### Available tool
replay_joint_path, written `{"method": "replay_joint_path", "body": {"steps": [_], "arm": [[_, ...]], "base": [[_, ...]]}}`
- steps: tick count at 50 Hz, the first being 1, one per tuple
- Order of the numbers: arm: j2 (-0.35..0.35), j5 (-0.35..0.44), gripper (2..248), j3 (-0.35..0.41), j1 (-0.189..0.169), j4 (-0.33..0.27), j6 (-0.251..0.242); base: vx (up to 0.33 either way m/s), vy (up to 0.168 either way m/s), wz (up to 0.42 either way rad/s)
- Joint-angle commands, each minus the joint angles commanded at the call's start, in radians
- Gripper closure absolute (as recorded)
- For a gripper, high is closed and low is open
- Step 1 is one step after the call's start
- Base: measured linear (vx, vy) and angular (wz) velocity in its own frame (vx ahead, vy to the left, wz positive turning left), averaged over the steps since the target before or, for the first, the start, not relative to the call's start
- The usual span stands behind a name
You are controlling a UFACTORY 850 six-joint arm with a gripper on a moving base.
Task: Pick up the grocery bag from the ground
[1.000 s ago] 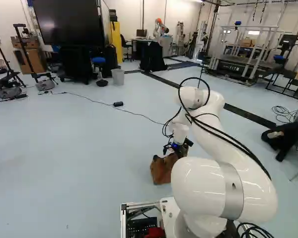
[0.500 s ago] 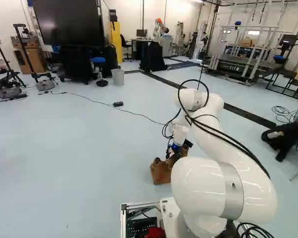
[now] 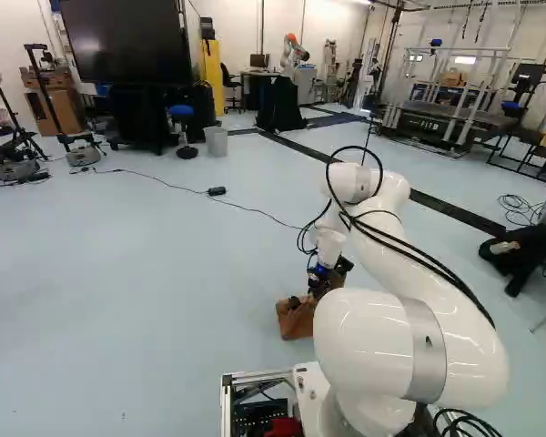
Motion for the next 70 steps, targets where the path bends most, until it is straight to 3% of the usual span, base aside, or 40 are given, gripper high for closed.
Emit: {"method": "replay_joint_path", "body": {"steps": [19,70], "arm": [[0.024,0.000,228,0.030,0.012,0.000,0.000],[0.236,0.000,228,0.279,0.136,0.000,0.000]], "base": [[0.000,0.000,0.000],[0.000,0.000,0.000]]}}
